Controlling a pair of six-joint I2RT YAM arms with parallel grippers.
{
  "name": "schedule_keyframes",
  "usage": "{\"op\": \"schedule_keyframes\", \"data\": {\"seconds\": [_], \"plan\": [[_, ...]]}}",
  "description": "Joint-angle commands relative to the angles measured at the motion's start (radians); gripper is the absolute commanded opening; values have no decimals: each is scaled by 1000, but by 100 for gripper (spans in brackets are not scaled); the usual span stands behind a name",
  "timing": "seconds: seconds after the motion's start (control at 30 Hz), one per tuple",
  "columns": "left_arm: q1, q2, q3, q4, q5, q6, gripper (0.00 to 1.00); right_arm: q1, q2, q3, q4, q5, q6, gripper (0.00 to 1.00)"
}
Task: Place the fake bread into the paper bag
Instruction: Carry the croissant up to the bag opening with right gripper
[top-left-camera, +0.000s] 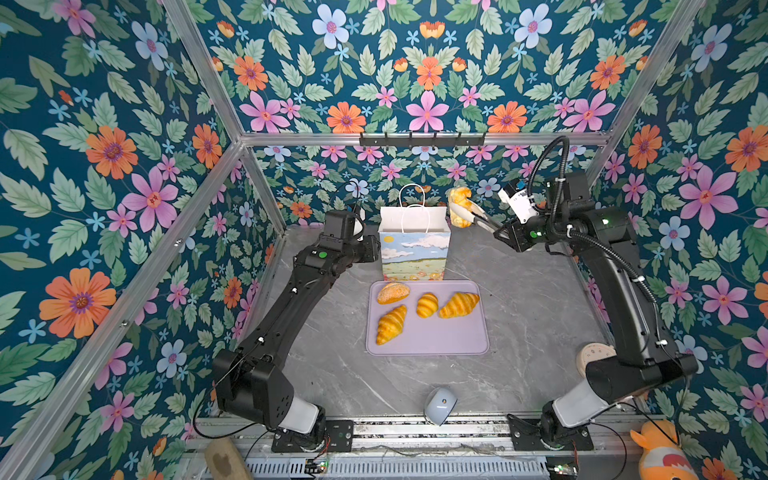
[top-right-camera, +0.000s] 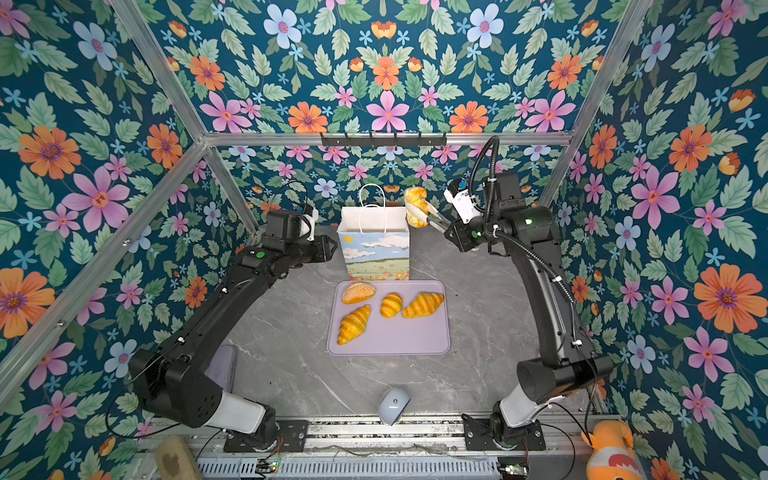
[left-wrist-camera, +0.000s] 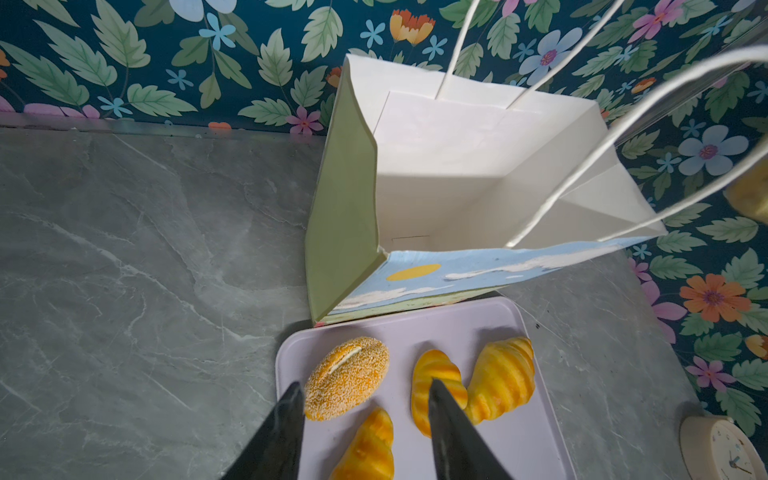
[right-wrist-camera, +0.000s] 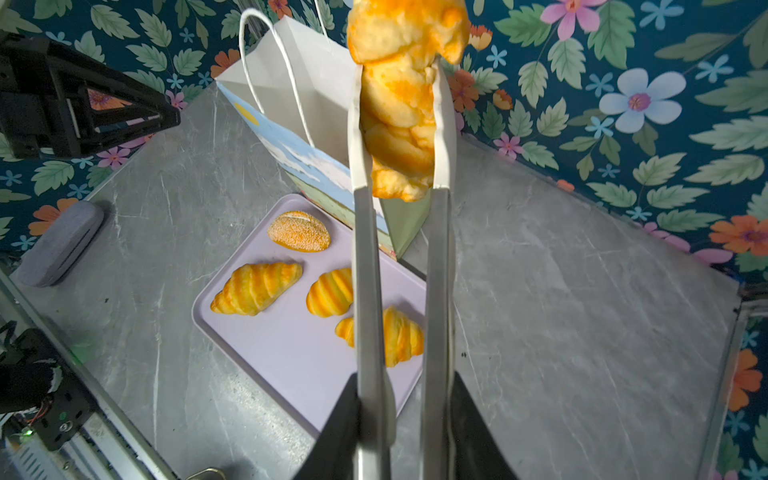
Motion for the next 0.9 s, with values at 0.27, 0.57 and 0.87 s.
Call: {"op": "schedule_keyframes", "data": {"seconds": [0.27, 0.57, 0.87], "plan": [[1, 16, 40, -28, -9, 3, 50, -1, 200, 230, -48, -146, -165, 25], [1, 20, 47, -40, -13, 0, 50, -1, 289, 328, -125, -239, -250, 25], [1, 29, 59, -45, -16, 1, 50, -2, 337, 352, -159, -199, -306, 25]]}}
